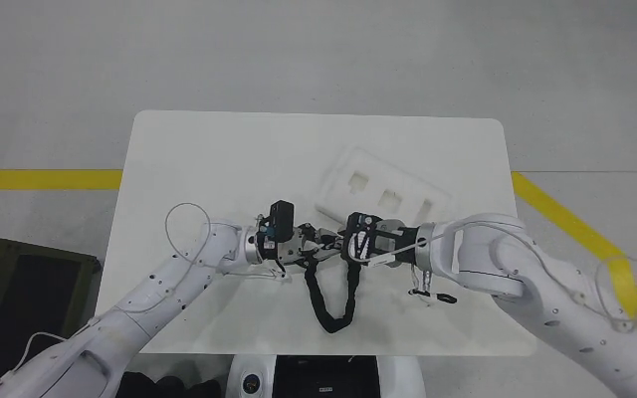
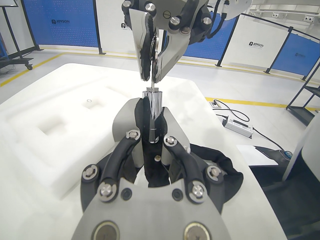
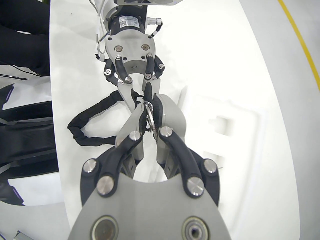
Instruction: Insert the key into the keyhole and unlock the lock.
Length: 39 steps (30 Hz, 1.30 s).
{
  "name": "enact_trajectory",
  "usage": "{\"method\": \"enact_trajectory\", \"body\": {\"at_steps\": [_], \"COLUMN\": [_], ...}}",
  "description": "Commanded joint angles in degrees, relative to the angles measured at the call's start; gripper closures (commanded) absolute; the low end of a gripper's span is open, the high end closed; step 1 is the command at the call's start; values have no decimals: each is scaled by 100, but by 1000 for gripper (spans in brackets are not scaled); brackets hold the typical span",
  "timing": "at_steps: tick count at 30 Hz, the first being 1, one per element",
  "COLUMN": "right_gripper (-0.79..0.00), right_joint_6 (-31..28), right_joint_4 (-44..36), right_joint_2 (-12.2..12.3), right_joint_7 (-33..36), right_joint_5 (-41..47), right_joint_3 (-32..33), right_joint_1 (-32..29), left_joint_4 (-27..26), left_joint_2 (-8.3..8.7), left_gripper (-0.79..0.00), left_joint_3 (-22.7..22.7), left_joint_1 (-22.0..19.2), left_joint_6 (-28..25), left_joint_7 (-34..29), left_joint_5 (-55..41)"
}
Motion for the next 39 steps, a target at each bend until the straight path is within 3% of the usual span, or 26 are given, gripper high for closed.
{"method": "enact_trajectory", "body": {"at_steps": [1, 11, 25, 33, 34, 35, 36, 38, 39], "right_gripper": [0, 0, 0, 0, -43, -135, -277, -785, -785], "right_joint_6": [-76, -300, -392, -444, -457, -468, -488, -524, -555], "right_joint_4": [-10, 209, 654, 811, 828, 834, 844, 870, 884], "right_joint_2": [-3, -130, -402, -506, -520, -526, -535, -552, -563], "right_joint_7": [-43, -217, -565, -696, -713, -724, -741, -775, -813], "right_joint_5": [-26, -160, -278, -352, -362, -366, -380, -403, -409], "right_joint_3": [38, -42, -280, -318, -313, -311, -305, -296, -286], "right_joint_1": [-41, 31, 233, 260, 257, 255, 255, 246, 241], "left_joint_4": [-119, -400, -1325, -1607, -1628, -1636, -1648, -1642, -1623], "left_joint_2": [26, 228, 529, 596, 597, 597, 597, 596, 594], "left_gripper": [0, 0, 0, 0, 0, 0, 0, 0, 0], "left_joint_3": [-100, -697, -1629, -1896, -1919, -1928, -1942, -1964, -1973], "left_joint_1": [68, 419, 927, 1128, 1152, 1163, 1176, 1199, 1207], "left_joint_6": [-5, -190, -449, -500, -492, -489, -489, -489, -505], "left_joint_7": [-92, -569, -1738, -2351, -2404, -2427, -2461, -2509, -2537], "left_joint_5": [-29, -118, -183, -393, -438, -460, -483, -521, -551]}}
